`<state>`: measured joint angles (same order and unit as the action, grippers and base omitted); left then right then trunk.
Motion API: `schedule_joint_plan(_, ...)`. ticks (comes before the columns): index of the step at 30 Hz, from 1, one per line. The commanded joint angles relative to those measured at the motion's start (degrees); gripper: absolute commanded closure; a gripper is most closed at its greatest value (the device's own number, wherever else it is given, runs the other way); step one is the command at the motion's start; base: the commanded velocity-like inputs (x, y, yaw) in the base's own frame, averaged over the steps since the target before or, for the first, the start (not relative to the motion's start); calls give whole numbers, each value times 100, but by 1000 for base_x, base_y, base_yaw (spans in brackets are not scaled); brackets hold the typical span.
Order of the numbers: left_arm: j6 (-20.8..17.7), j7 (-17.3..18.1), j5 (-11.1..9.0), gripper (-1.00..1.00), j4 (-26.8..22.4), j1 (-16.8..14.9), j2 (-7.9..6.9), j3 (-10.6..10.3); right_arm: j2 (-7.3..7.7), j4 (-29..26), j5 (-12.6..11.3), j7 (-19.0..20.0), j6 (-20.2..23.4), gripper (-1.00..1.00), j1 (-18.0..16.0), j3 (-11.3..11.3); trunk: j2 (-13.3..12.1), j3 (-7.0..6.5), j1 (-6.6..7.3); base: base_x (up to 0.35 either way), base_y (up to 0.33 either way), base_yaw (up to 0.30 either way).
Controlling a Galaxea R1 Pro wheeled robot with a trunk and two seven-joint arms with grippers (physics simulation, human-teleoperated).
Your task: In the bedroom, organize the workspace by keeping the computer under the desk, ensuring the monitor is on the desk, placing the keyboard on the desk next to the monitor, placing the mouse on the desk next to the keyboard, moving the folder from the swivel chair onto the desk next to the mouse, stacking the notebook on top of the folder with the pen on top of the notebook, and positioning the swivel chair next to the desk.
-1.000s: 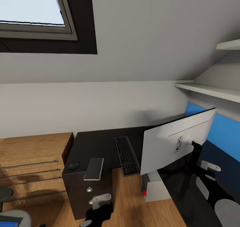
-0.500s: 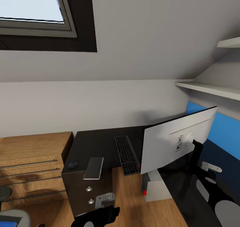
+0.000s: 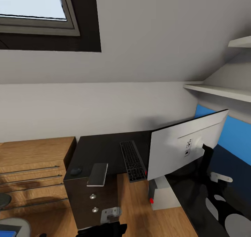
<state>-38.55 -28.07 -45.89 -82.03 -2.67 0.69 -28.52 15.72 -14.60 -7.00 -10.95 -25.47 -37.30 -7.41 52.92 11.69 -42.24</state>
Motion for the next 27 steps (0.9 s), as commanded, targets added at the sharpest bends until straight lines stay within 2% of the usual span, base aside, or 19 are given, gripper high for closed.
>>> schedule_joint_plan(1,-5,-58,-58,-100,-7,-5,-2,-24,2,19,-55,6,-54,-100,-5,22,48,27,-24,0,0,0)
schedule_joint_plan(10,-3,-61,-44,-100,-6,-5,-9,-165,-5,73,-37,5,-160,-100,-5,28,409,188,-221,0,0,0)
schedule_joint_plan(17,-3,-63,-45,-100,-6,-5,-69,-186,-7,80,-30,5,-171,-100,-5,33,690,314,-375,0,0,0)
schedule_joint_plan(19,-3,-72,-45,-100,-6,-5,-80,-248,-7,80,-28,5,-176,-100,-5,36,770,350,-419,0,0,0)
schedule_joint_plan(27,10,-87,-58,-100,-6,-5,-86,-290,-8,80,71,5,-177,-100,-5,38,1091,494,-595,0,0,0)
